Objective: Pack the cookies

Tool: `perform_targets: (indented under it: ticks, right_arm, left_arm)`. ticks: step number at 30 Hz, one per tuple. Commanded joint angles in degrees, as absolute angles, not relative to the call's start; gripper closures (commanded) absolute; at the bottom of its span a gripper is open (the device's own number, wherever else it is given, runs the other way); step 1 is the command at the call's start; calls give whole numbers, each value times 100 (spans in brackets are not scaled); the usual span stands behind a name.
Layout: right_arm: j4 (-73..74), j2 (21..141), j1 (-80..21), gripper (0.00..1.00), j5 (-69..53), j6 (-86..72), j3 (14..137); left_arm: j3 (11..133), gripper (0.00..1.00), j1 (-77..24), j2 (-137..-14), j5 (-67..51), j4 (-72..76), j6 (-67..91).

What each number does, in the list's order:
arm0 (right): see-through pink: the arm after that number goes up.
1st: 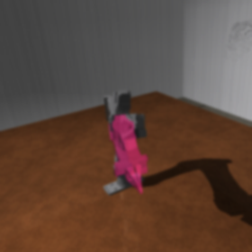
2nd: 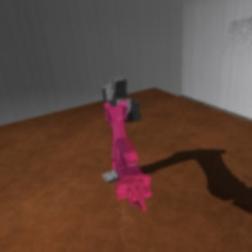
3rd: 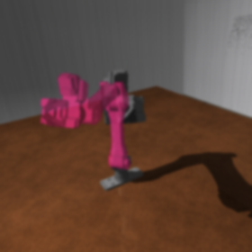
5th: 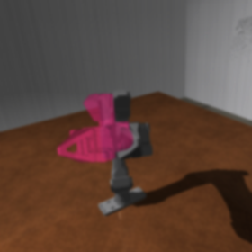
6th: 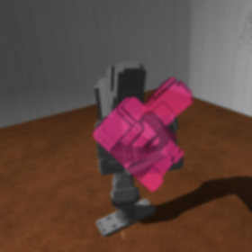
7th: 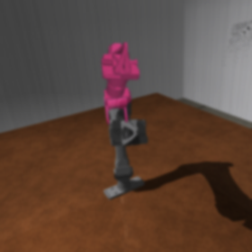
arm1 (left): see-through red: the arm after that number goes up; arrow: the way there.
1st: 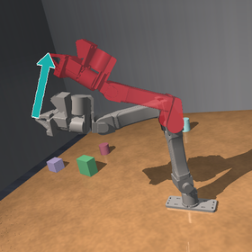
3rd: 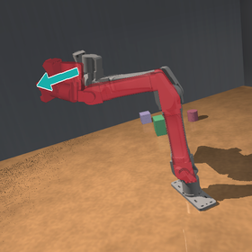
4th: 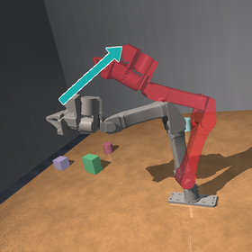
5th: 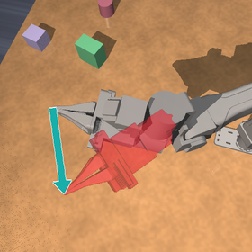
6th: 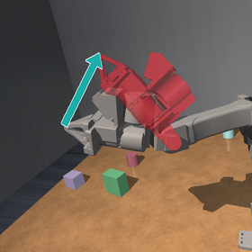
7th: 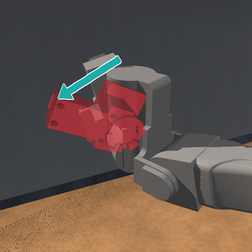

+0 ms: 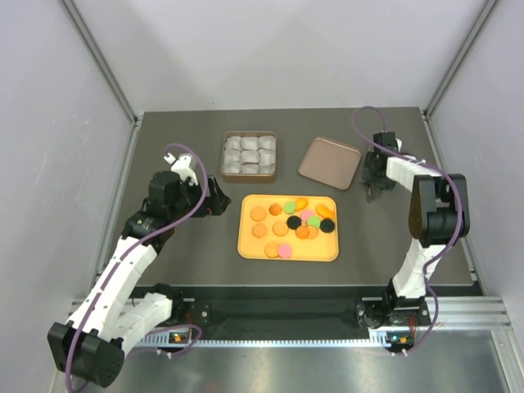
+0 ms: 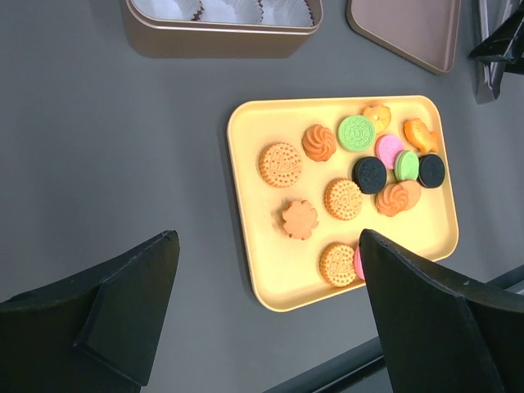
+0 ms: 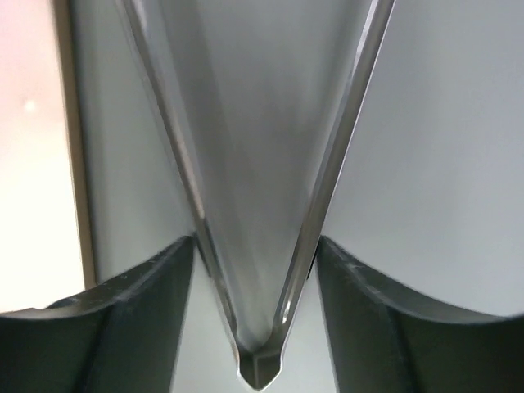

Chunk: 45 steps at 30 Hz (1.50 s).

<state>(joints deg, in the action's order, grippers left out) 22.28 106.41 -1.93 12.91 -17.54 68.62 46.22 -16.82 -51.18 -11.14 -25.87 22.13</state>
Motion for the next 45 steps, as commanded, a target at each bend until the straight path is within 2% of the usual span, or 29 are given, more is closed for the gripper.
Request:
perform_targets:
  ticks: [1, 9, 26, 30, 37, 45]
  right_arm:
    - [2118, 10871, -79, 36, 1160, -1661, 7250]
    - [2127, 11021, 141, 29, 1125, -1608, 7426]
    - [2127, 11461, 237, 32, 1037, -1450, 7708]
    - [2127, 11514, 246, 35, 1028, -1441, 7752]
    - [2144, 11005, 229, 51, 958, -1433, 7594]
    - [2399, 9381, 44, 52, 844, -1442, 7173]
  left_arm:
    - [4605, 4, -1687, -5098, -1143, -2496, 2145]
    - [4605, 4, -1687, -5142, -1160, -2496, 2145]
    - [4605, 4, -1687, -5177, -1108, -2496, 2145]
    - [4605, 4, -1687, -5186, -1107, -2496, 2136]
    - [4605, 4, -1687, -5194, -1081, -2487, 2145]
    - [4623, 4, -1687, -5238, -1055, -2540, 2136]
